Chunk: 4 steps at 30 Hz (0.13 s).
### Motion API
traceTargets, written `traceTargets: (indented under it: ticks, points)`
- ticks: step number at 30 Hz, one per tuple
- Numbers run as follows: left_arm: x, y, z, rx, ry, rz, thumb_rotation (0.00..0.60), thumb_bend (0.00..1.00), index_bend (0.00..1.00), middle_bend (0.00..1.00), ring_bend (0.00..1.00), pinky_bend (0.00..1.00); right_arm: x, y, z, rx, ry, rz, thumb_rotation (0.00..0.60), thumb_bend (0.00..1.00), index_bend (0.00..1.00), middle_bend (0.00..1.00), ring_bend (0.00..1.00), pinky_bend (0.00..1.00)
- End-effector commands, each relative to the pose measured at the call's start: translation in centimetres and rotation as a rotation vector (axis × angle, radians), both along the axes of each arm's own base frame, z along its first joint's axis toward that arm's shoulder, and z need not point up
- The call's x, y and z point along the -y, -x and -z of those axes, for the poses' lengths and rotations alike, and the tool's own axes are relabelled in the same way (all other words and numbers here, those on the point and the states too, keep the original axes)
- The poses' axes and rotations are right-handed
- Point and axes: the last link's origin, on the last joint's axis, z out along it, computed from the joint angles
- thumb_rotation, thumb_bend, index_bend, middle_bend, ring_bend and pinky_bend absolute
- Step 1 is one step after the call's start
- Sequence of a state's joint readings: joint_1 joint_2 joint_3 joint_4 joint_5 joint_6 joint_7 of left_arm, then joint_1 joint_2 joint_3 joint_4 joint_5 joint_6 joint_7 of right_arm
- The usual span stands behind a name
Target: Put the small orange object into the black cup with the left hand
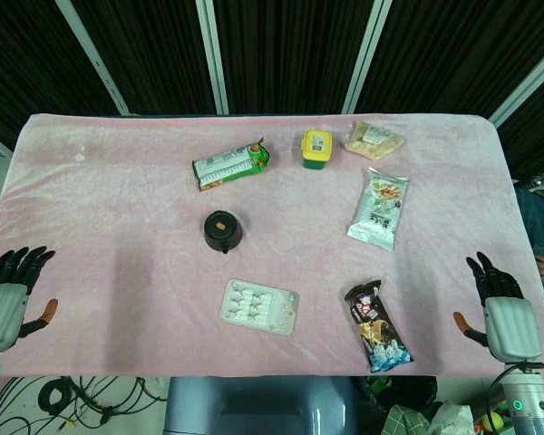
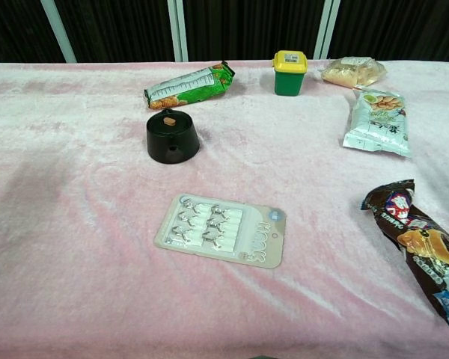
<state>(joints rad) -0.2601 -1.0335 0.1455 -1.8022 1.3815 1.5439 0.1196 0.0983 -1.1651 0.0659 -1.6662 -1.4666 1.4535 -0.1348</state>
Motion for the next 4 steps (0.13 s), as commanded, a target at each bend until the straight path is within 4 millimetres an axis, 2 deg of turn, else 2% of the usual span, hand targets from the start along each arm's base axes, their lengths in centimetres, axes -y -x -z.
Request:
traceTargets:
  ticks: [1,4]
  points:
    - [0.04,0.84,-0.77,-0.007,-0.026,0.001,0.600,0.39,0.13,0.06,0.00,0.00,-0.05,-0.01,0.18,0.002,0.001,-0.001,0.600,0.17,0.05,0.02,0.13,0.15]
    - [-0.30,1.13,-0.83,-0.008,-0.033,-0.010,0.600,0.39,0.14,0.06,0.00,0.00,-0.11,0.05,0.30,0.038,-0.002,0.017,0.600,0.17,0.05,0.02,0.13,0.15]
